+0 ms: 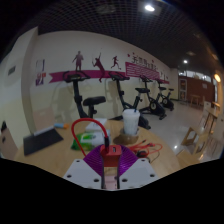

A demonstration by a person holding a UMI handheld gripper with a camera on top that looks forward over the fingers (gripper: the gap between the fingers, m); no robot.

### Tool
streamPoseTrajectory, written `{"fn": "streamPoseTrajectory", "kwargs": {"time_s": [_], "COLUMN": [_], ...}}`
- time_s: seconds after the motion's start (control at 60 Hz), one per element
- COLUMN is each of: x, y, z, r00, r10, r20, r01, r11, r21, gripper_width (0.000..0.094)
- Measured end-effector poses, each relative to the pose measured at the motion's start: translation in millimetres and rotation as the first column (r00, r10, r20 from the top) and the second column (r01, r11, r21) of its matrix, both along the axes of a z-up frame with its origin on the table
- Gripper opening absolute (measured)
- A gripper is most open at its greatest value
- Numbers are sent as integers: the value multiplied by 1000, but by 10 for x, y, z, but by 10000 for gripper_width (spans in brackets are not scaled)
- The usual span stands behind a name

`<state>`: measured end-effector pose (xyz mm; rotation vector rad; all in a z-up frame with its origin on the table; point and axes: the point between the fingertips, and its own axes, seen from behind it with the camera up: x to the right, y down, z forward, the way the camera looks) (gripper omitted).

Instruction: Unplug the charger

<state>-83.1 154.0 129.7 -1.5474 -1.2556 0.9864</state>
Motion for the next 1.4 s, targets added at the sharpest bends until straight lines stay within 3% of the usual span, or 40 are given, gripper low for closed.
{"fn": "streamPoseTrajectory", "kwargs": {"time_s": [0.067,0.167,0.3,0.45,0.533,0.65,0.683,0.75,1.067,1.4], "x": [-27,55,322,494,553,617,661,896,2518,3872], "y": [229,784,1297,1398,1465,1462,1445,1368,415,-296], "z": [302,173,-618,-1300,-1428,-1213,-1130,-843,928,1252], "r00": [999,979,888,803,786,808,821,835,929,925], "r10": [-26,-67,-71,-30,-55,-82,-87,-100,-104,-162], "r20": [37,192,454,595,615,584,565,540,355,344], "r01": [28,69,60,11,22,66,78,99,95,155], "r11": [998,998,997,999,998,997,996,995,995,987], "r21": [-62,-4,38,35,61,48,40,31,42,50], "gripper_width": [160,161,167,201,306,890,823,869,855,853]}}
